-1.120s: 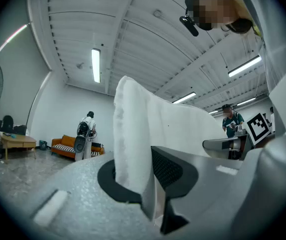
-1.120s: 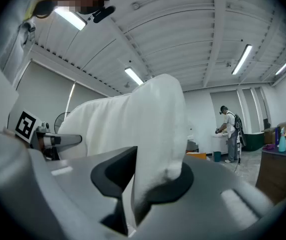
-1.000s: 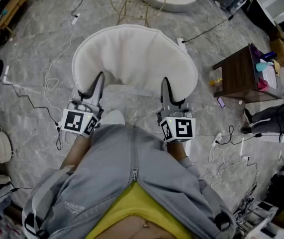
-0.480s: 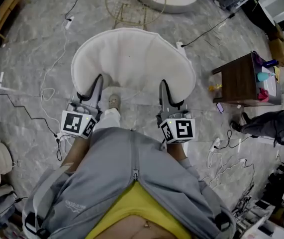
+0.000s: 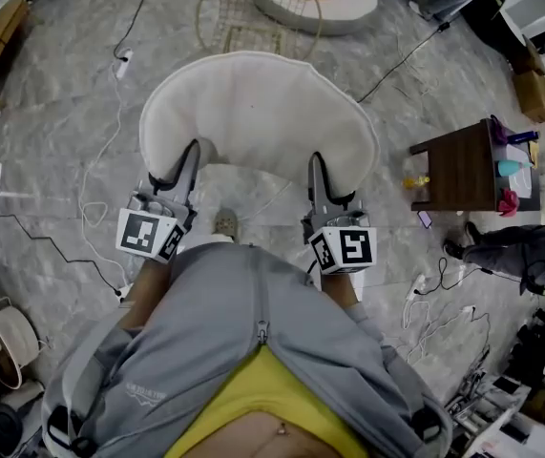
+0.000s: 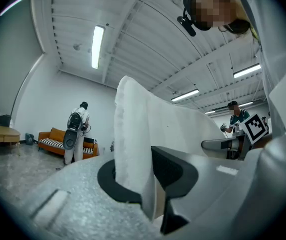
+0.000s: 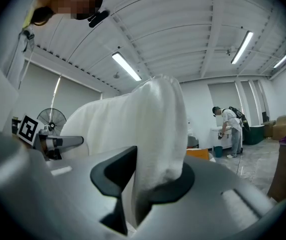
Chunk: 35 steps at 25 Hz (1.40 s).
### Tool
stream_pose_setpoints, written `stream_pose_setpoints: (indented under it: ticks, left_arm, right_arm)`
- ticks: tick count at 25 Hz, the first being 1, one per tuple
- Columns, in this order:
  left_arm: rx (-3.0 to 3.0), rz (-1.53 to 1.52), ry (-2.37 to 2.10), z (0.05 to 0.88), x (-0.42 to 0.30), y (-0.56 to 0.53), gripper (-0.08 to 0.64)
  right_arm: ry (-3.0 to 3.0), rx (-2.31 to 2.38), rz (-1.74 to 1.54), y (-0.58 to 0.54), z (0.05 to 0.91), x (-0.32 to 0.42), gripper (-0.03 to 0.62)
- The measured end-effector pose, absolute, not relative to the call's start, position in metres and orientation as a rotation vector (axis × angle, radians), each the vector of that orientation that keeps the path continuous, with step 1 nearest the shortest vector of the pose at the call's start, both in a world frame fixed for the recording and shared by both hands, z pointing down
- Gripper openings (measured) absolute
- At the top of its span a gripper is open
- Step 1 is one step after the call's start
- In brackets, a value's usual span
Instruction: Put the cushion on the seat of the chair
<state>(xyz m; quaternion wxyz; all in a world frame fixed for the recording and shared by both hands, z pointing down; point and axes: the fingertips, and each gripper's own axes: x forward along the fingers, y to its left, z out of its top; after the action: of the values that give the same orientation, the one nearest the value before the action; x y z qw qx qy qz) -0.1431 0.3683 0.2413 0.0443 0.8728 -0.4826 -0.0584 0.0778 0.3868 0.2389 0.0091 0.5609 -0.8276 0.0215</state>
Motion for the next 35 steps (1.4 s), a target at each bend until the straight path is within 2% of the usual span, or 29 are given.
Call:
stream_pose_setpoints:
  ticks: [24, 35]
  left_arm:
    - [2.683, -0.285, -1.416, 0.241, -0.154, 0.224, 0.067]
    - [2.656, -0.268, -1.487, 0.243, -0.127, 0.093, 0.067]
  right_arm:
    - [-2.569, 1.77, -0.025, 0.24, 0.228, 0.068, 0.083]
    - [-2.63, 1.725, 0.005, 0.095, 0.236, 0.096, 0.083]
